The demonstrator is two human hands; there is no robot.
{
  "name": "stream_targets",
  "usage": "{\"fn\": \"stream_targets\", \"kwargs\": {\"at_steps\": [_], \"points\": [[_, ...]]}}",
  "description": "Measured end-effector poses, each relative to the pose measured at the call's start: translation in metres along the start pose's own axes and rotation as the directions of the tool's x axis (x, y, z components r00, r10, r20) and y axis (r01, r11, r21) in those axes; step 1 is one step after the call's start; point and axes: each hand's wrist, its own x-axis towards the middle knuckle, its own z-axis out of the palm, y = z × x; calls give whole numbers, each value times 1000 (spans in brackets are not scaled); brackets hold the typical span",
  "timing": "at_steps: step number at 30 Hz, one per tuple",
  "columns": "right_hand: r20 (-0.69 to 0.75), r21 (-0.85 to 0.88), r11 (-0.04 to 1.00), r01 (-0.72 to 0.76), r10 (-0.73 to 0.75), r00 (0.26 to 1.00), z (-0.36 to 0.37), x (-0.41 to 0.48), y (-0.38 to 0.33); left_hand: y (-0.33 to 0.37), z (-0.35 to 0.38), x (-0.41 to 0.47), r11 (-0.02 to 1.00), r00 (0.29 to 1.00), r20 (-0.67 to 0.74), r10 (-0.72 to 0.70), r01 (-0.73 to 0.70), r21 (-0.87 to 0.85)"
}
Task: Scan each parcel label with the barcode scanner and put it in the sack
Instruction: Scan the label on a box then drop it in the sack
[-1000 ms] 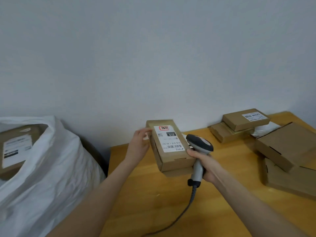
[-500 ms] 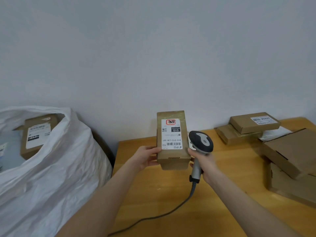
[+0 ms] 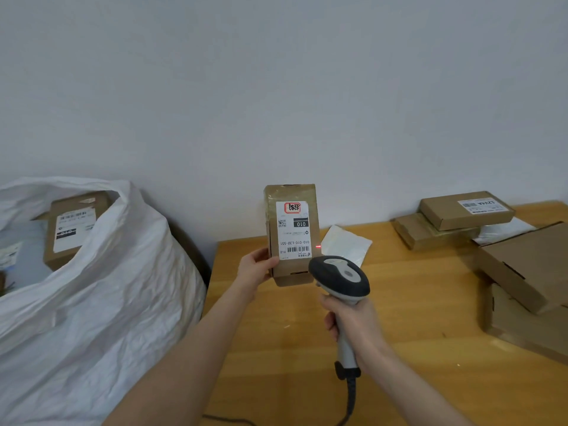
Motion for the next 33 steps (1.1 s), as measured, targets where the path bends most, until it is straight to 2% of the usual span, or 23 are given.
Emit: {"fn": "stream_targets", "kwargs": {"at_steps": [10, 33], "points": [[10, -76, 997, -27, 28, 1000, -1, -7, -2, -3, 0, 0, 999, 1000, -24, 1, -2, -36], [29, -100, 995, -27, 30, 999, -1, -21, -5, -4, 0, -7, 999, 997, -78, 12, -15, -43]]}}
